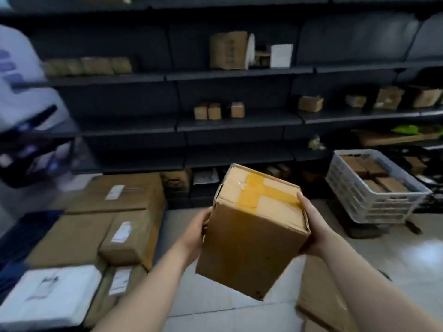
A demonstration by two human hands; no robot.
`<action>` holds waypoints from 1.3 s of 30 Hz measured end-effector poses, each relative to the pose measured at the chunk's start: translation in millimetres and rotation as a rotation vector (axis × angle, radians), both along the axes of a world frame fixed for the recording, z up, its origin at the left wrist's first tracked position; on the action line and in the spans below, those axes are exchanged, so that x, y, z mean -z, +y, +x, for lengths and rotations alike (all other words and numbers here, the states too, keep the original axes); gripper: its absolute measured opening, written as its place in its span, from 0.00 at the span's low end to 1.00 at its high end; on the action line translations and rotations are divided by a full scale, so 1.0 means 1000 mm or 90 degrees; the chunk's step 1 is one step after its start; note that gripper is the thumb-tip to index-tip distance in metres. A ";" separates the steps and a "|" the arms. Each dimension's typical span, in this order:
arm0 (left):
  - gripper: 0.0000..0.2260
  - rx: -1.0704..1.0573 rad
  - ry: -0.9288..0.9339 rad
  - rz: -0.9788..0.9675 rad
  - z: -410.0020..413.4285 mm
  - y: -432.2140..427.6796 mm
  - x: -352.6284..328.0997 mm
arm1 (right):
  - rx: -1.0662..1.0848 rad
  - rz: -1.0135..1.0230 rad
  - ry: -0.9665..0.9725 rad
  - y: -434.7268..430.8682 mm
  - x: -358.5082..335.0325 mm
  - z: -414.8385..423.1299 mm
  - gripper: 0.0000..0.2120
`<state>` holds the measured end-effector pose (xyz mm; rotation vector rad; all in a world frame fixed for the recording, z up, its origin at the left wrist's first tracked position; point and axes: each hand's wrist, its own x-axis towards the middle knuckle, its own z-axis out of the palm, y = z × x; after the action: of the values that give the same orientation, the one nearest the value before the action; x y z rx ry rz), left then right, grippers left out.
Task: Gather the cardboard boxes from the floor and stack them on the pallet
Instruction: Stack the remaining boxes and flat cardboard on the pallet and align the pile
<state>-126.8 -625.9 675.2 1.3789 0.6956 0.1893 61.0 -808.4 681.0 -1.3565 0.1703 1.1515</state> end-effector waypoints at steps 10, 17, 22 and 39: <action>0.12 -0.174 0.159 0.122 -0.228 0.147 0.064 | -0.334 -0.301 -0.350 0.262 0.053 -0.138 0.28; 0.44 -0.351 0.244 0.065 -0.299 0.180 0.116 | -0.491 -0.287 -0.436 0.366 0.120 -0.216 0.16; 0.66 -0.307 0.416 0.176 -0.299 0.212 0.152 | -0.564 -0.255 -0.355 0.413 0.156 -0.232 0.11; 0.32 -0.633 0.360 -0.215 -0.278 0.307 0.305 | -0.576 -0.165 -0.153 0.501 0.315 -0.225 0.13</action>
<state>-404.8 -319.2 370.7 0.6521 1.7736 0.4439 -163.9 -306.9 366.4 -1.8625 -0.5435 1.7209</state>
